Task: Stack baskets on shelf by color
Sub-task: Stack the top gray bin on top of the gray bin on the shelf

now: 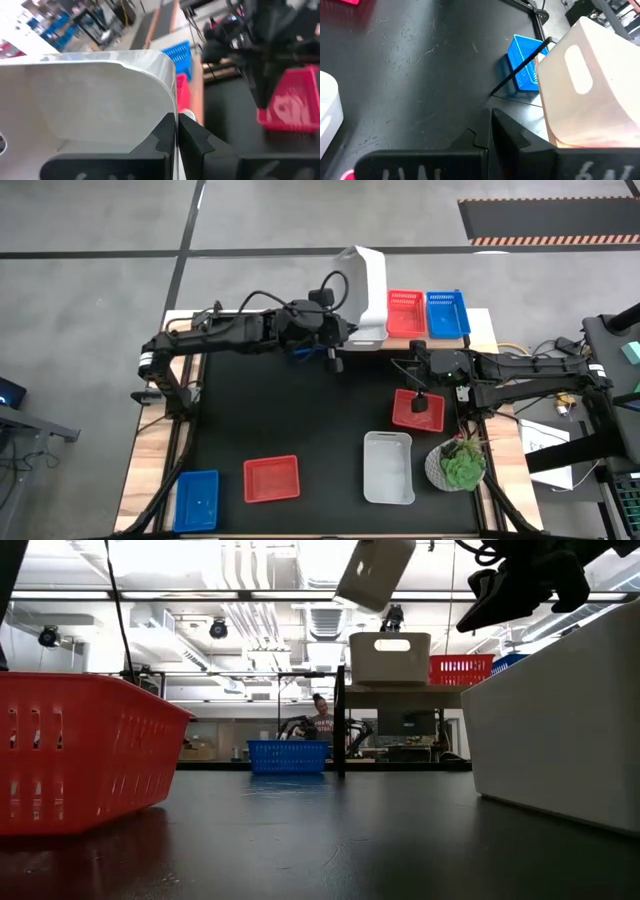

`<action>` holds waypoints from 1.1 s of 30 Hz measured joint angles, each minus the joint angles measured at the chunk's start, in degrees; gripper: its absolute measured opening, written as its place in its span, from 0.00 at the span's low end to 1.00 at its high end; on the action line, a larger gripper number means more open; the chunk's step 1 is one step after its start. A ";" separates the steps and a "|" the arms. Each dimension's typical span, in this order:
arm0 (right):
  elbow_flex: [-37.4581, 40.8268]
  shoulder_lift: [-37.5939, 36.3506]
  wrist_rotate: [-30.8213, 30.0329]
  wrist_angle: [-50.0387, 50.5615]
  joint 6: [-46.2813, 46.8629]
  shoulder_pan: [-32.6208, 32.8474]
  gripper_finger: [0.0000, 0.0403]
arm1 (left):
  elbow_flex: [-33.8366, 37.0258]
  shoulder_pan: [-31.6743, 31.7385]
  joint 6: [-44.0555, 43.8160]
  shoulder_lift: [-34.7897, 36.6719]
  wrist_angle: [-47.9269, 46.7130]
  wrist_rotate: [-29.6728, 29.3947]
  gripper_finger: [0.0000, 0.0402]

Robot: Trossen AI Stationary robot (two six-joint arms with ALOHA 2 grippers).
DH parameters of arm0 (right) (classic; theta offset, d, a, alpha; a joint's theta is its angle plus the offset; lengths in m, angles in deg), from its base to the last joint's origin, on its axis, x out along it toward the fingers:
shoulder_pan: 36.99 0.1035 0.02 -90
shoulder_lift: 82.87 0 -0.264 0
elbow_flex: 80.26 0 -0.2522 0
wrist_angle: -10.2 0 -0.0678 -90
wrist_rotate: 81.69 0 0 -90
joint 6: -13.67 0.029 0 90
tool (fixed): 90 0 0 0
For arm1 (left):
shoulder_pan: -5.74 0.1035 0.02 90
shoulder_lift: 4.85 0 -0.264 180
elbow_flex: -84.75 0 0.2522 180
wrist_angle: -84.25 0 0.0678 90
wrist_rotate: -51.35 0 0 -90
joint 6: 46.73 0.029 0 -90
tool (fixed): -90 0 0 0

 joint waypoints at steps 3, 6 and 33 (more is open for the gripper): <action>0.00 0.00 -0.01 -0.25 -0.02 0.00 0.02 | -0.11 -0.28 -0.05 0.45 -0.02 -0.19 0.00; 0.00 0.01 -0.01 -0.21 0.56 0.00 0.02 | 0.11 -1.41 -0.09 1.40 -0.25 -0.20 0.00; 0.00 0.02 -0.02 -0.20 0.68 0.00 0.02 | 2.78 -22.03 -35.19 8.80 -40.66 -3.99 0.00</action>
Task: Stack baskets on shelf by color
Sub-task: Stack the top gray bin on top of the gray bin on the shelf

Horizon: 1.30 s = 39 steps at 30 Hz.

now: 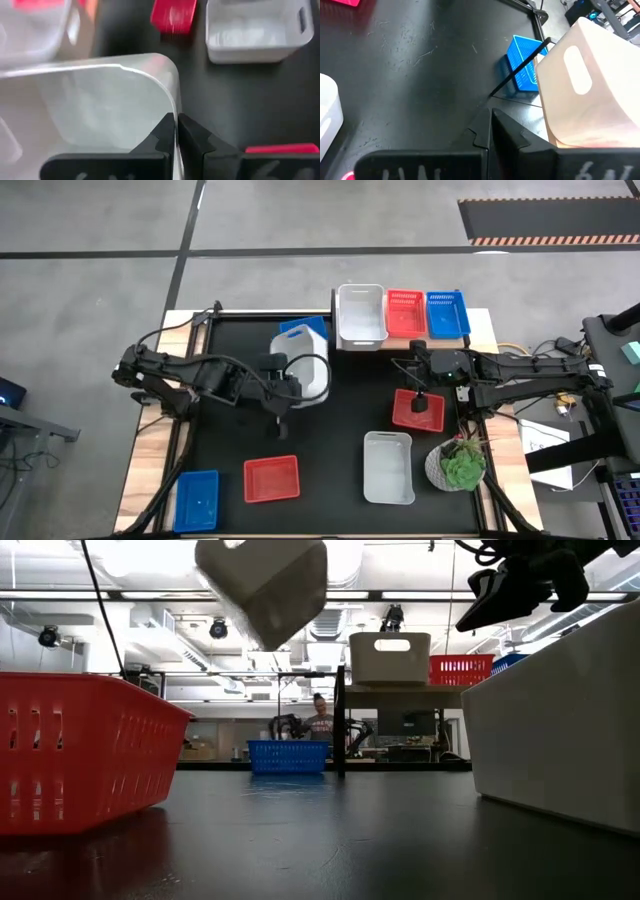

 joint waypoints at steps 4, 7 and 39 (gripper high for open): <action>0.00 0.00 0.00 -0.02 0.35 0.00 0.02 | 3.54 -0.11 -5.16 -0.01 -1.64 2.88 0.00; 0.00 0.00 0.00 -0.04 0.40 0.00 0.02 | 7.48 0.00 -5.55 -0.07 -0.73 5.00 0.00; 0.24 0.58 1.07 -4.79 14.95 6.99 0.02 | 37.79 3.21 -3.98 -0.12 35.18 8.21 0.00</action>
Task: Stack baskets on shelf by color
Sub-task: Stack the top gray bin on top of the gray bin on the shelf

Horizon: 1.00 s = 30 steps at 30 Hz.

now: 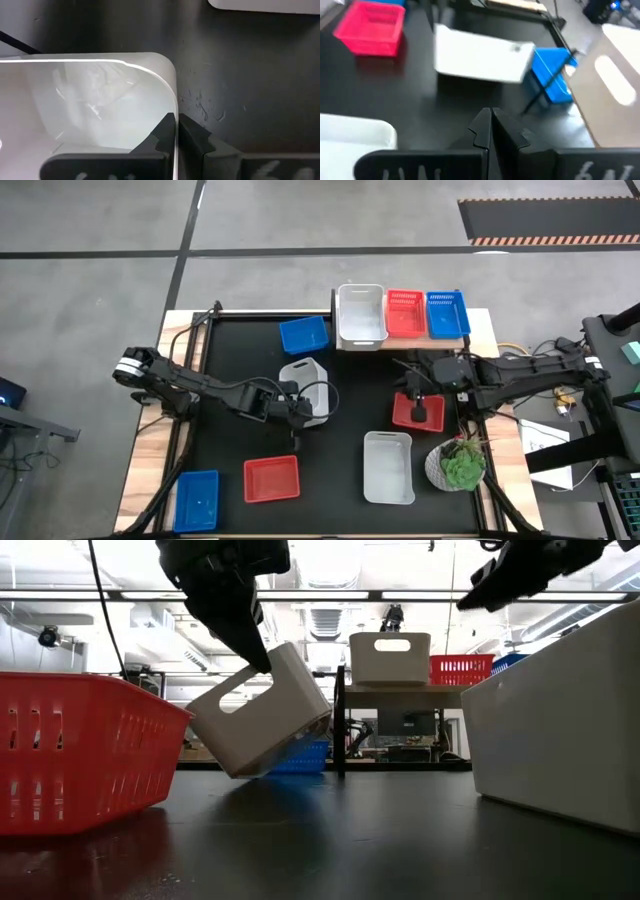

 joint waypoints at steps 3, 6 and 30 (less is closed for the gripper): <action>0.00 1.33 0.03 -3.77 -0.48 2.15 0.02 | 0.00 0.05 0.80 0.00 -0.01 0.00 0.00; 0.00 3.21 0.00 -7.13 -0.56 3.90 0.02 | -0.02 0.20 1.47 0.00 -0.04 0.07 0.00; -15.48 34.46 -7.80 -14.11 1.91 10.59 0.02 | 11.67 -2.45 19.05 16.31 12.39 0.07 0.41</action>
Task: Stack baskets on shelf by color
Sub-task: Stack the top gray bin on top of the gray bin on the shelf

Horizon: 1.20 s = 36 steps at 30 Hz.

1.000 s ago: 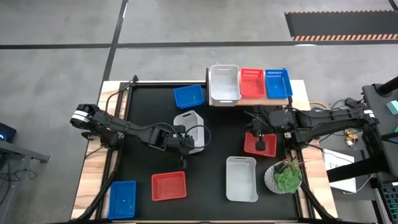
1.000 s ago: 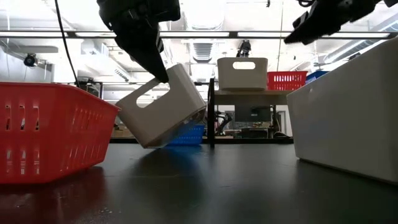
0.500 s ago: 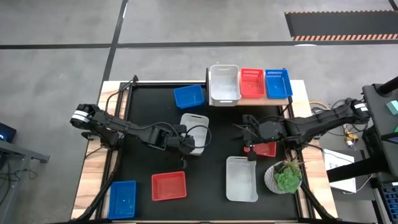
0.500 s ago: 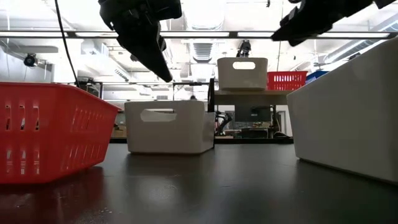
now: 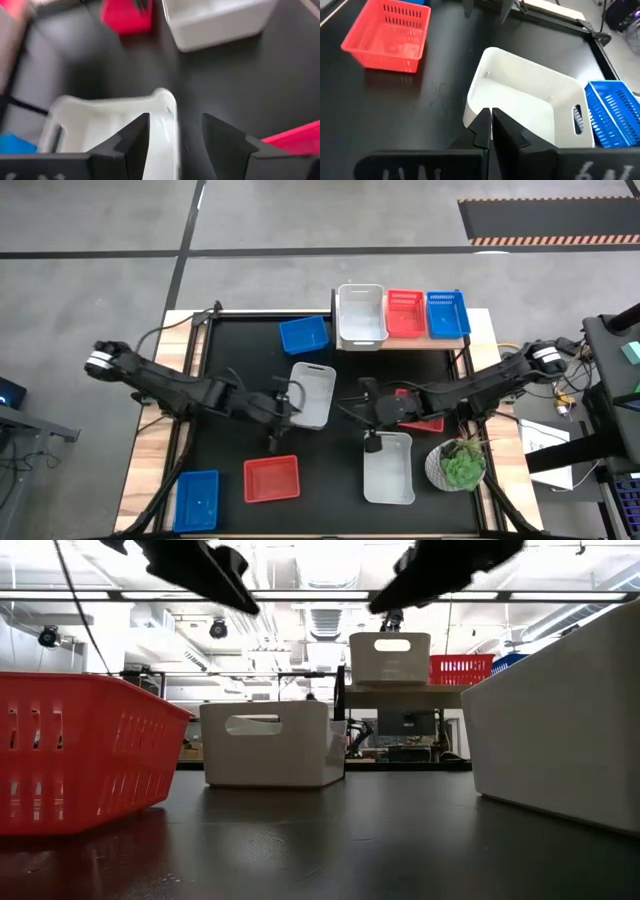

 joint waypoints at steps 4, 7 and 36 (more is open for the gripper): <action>-5.43 4.98 -3.95 0.01 3.10 -0.05 0.02 | 5.17 0.97 9.63 7.62 9.97 -1.34 0.41; -9.45 8.41 -4.84 2.62 6.72 -0.05 0.04 | 8.40 1.63 12.43 12.50 15.99 -2.01 0.41; -32.49 36.30 -3.14 12.47 18.63 -3.00 0.50 | 18.45 1.57 17.24 26.11 22.44 -1.84 0.41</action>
